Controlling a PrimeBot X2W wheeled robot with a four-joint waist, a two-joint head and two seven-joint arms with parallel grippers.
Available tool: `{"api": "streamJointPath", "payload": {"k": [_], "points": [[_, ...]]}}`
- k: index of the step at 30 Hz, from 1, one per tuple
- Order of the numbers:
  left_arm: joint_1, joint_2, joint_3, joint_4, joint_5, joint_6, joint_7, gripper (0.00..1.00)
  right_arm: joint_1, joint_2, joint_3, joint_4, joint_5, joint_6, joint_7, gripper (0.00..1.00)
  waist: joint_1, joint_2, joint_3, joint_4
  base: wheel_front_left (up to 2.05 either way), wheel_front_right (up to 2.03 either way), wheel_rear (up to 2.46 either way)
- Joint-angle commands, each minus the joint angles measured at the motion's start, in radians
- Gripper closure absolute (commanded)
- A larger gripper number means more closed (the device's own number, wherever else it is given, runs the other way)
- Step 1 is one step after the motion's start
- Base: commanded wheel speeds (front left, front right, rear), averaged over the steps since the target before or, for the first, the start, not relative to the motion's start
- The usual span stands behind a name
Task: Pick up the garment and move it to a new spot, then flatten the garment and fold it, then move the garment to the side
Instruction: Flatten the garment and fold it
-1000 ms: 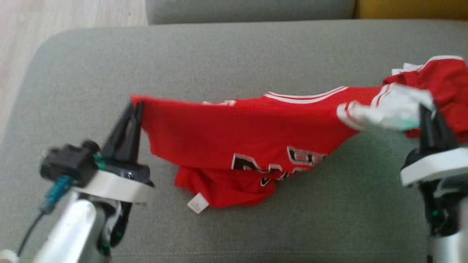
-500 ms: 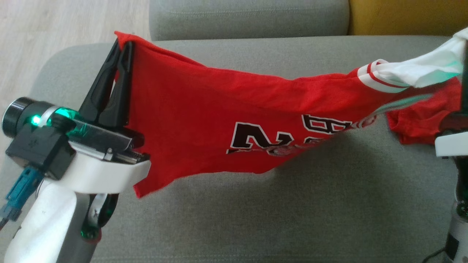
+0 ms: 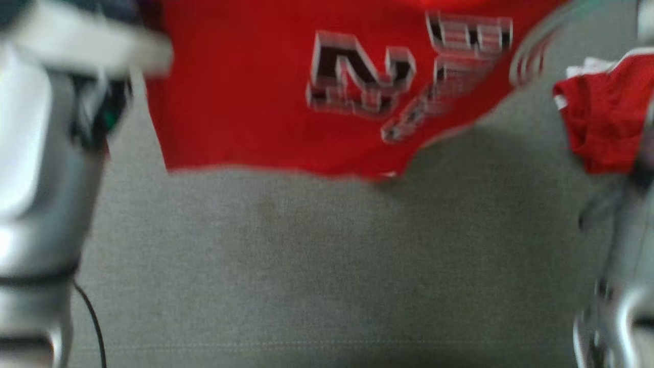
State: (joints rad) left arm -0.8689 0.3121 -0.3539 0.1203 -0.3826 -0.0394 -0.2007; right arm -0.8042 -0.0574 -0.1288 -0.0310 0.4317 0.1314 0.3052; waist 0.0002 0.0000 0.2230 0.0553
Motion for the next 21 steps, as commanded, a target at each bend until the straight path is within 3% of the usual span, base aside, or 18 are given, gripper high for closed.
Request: {"api": "streamJointPath", "payload": {"k": [1, 7, 11, 15, 21], "points": [[-0.091, 0.028, 0.042, 0.014, 0.0, -0.009, -0.011, 1.0, -0.095, 0.001, 0.035, 0.006, 0.01, -0.001, -0.011, 1.0, -0.0002, 0.0, 0.057, -0.007, 0.0, 0.0, 0.0], [-0.354, -0.005, 0.044, 0.32, 0.035, -0.046, -0.054, 1.0, -0.42, -0.011, 0.115, 0.339, -0.043, -0.001, -0.163, 1.0, -0.0002, 0.0, 0.119, -0.017, 0.0, 0.0, 0.0], [-0.459, -0.025, 0.048, 0.443, 0.073, -0.057, -0.06, 1.0, -0.561, -0.009, 0.166, 0.534, -0.083, -0.001, -0.284, 1.0, -0.0002, 0.0, 0.154, -0.028, 0.0, 0.0, 0.0], [-0.455, -0.058, 0.087, 0.533, 0.08, -0.061, -0.061, 1.0, -0.608, -0.004, 0.215, 0.735, -0.101, -0.001, -0.353, 1.0, -0.0002, 0.0, 0.185, -0.034, 0.0, 0.0, 0.0], [-0.358, -0.113, 0.112, 0.722, 0.06, -0.074, -0.061, 1.0, -0.554, 0.003, 0.276, 1.001, -0.098, -0.001, -0.384, 1.0, -0.0002, 0.0, 0.22, -0.034, 0.0, 0.0, 0.0]]}}
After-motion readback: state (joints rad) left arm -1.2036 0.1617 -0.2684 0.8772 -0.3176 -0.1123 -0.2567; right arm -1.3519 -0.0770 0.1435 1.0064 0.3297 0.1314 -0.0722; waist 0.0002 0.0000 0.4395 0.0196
